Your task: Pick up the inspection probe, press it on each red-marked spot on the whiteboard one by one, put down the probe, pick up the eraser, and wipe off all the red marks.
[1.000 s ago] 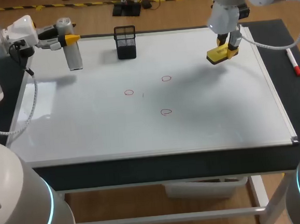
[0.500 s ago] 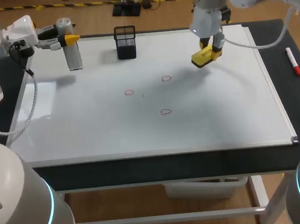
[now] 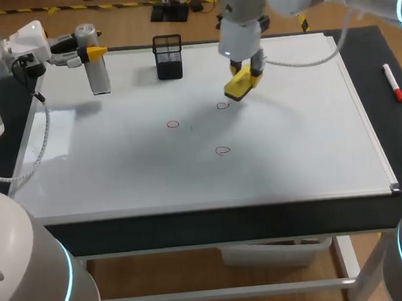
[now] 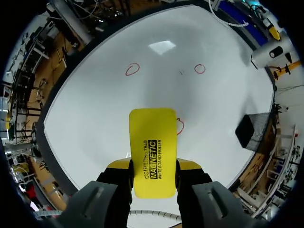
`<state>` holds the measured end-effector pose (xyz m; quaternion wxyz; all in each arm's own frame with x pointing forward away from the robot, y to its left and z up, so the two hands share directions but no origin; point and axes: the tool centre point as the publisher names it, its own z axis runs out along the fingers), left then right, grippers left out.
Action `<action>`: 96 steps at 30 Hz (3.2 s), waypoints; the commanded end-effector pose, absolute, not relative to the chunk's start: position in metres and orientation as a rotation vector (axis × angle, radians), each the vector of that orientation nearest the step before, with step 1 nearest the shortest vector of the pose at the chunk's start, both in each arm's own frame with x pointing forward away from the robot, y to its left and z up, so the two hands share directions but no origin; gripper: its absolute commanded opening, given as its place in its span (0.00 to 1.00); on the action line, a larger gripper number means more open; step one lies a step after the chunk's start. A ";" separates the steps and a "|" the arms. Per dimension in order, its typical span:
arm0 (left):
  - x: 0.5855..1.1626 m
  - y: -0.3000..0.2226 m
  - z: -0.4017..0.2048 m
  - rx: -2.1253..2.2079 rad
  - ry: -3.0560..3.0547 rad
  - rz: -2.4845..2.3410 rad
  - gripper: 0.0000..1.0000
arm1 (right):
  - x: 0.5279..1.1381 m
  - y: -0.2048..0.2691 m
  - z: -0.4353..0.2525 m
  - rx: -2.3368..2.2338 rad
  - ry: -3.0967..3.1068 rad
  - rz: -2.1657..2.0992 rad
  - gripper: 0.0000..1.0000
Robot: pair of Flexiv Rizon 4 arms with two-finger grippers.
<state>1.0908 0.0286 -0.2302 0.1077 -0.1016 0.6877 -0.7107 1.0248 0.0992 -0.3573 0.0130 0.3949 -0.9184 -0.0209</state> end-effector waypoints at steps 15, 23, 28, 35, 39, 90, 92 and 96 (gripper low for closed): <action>1.090 0.028 -0.229 -0.301 2.023 -2.087 0.00 | 1.003 0.195 -0.372 1.530 -2.671 -0.073 0.00; 1.090 0.028 -0.229 -0.301 2.023 -2.087 0.00 | 0.998 0.233 -0.380 1.652 -2.581 -0.078 0.00; 1.090 0.028 -0.229 -0.301 2.023 -2.087 0.00 | 0.995 0.253 -0.384 1.714 -2.535 -0.049 0.00; 1.090 0.028 -0.229 -0.301 2.023 -2.087 0.00 | 0.989 0.273 -0.392 1.803 -2.480 -0.030 0.00; 1.090 0.028 -0.229 -0.301 2.023 -2.087 0.00 | 0.985 0.284 -0.396 1.854 -2.448 -0.020 0.00; 1.090 0.028 -0.229 -0.301 2.023 -2.087 0.00 | 0.986 0.291 -0.429 1.974 -2.375 -0.042 0.00; 1.090 0.028 -0.229 -0.301 2.023 -2.087 0.00 | 0.986 0.289 -0.430 1.963 -2.384 -0.041 0.00; 1.090 0.028 -0.229 -0.301 2.023 -2.087 0.00 | 0.986 0.282 -0.430 1.943 -2.402 -0.036 0.00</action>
